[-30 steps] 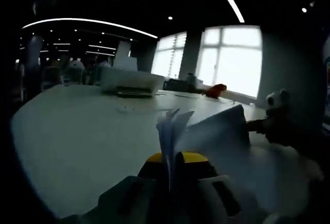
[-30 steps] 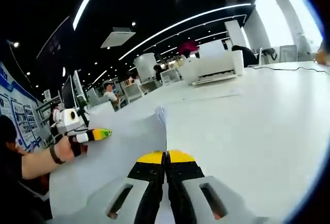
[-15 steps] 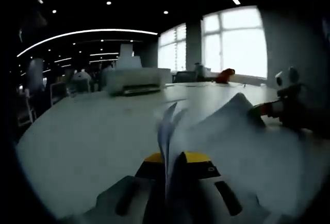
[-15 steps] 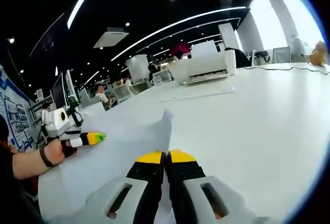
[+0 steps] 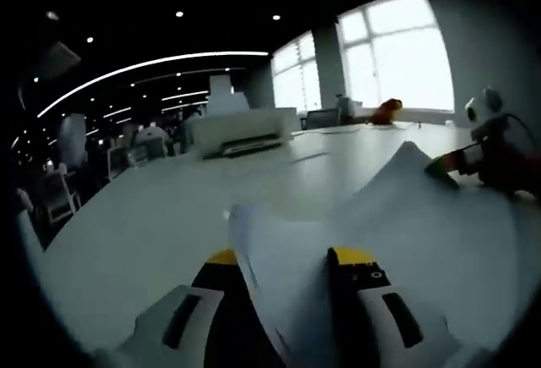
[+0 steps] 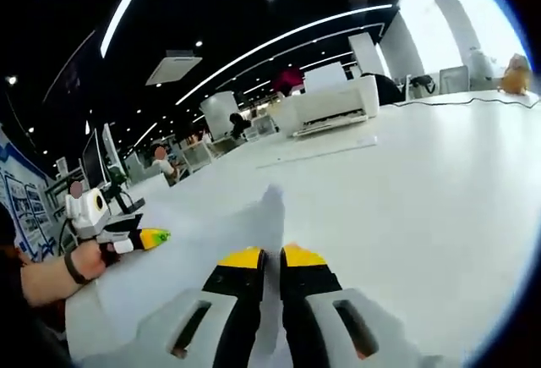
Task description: Organize the stack of printing papers by aligning and flattening the scattered papers on the table
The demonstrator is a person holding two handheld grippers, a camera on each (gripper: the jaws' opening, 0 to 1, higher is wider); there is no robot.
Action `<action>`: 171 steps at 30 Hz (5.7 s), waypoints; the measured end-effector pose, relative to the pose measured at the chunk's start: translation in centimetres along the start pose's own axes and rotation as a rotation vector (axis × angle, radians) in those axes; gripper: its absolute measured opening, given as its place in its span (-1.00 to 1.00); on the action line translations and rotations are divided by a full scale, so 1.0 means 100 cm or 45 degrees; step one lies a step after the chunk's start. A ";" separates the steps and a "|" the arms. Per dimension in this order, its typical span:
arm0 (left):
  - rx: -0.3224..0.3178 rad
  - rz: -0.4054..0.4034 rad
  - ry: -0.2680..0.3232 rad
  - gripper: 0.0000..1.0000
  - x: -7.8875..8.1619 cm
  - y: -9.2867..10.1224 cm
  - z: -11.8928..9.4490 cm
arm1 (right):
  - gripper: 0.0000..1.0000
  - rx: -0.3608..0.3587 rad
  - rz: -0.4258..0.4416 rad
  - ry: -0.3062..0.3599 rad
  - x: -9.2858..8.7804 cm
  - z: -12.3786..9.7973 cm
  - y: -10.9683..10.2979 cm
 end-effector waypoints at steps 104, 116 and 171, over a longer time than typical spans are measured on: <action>0.118 -0.024 0.002 0.01 -0.005 -0.012 0.005 | 0.00 -0.289 -0.456 -0.168 -0.004 0.011 0.023; 0.127 -0.025 0.002 0.05 -0.005 -0.014 0.005 | 0.18 -0.266 -0.408 -0.156 -0.005 0.012 0.021; 0.215 -0.102 0.131 0.94 0.009 -0.024 -0.005 | 0.79 -0.201 -0.275 -0.017 0.001 0.010 0.015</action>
Point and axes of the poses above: the point that each gripper's makers call its tool centre point, and the gripper's own axes: z roughly forward along the fingers, y roughly to its right, x roughly out of its top, the point moved 4 cm from there along -z, roughly backward along the fingers, and after that the axes turned 15 degrees about x, right-handed, at the moved point
